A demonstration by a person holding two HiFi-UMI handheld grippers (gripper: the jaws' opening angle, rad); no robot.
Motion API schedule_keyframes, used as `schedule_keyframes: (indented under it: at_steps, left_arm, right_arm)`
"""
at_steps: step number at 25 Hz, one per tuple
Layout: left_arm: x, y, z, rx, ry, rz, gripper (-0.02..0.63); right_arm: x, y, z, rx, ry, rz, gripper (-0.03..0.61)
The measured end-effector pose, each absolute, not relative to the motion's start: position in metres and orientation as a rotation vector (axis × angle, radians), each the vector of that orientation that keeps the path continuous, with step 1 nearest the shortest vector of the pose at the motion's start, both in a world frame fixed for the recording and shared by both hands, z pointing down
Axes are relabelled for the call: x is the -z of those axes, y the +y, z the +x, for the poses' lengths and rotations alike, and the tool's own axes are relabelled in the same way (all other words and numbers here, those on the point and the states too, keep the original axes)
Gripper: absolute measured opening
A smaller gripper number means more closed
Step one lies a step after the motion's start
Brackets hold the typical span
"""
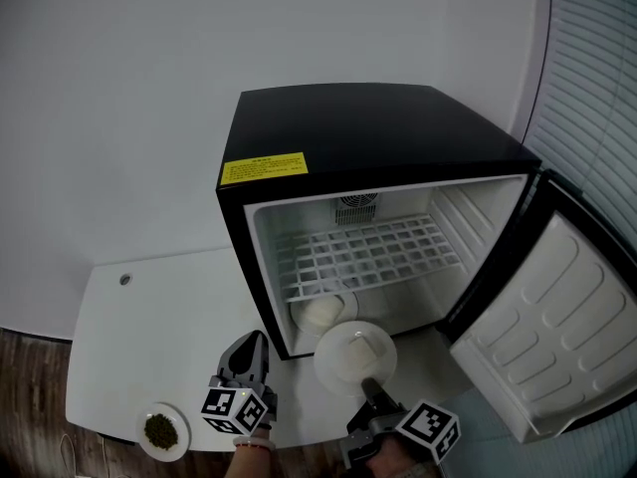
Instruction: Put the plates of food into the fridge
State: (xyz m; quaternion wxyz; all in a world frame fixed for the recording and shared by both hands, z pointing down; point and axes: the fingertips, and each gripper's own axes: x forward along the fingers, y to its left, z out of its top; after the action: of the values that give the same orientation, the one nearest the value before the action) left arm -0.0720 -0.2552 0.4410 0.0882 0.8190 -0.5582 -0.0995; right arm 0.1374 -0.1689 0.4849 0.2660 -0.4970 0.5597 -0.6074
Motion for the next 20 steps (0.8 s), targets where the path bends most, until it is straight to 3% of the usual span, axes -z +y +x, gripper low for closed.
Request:
schedule_keyframes:
  at_steps: [20]
  left_arm:
    - [-0.433, -0.275, -0.07, 0.304, -1.634, 2.438, 0.009]
  right_arm:
    - [-0.38, -0.186, 0.107, 1.609, 1.604, -1.137, 0.012]
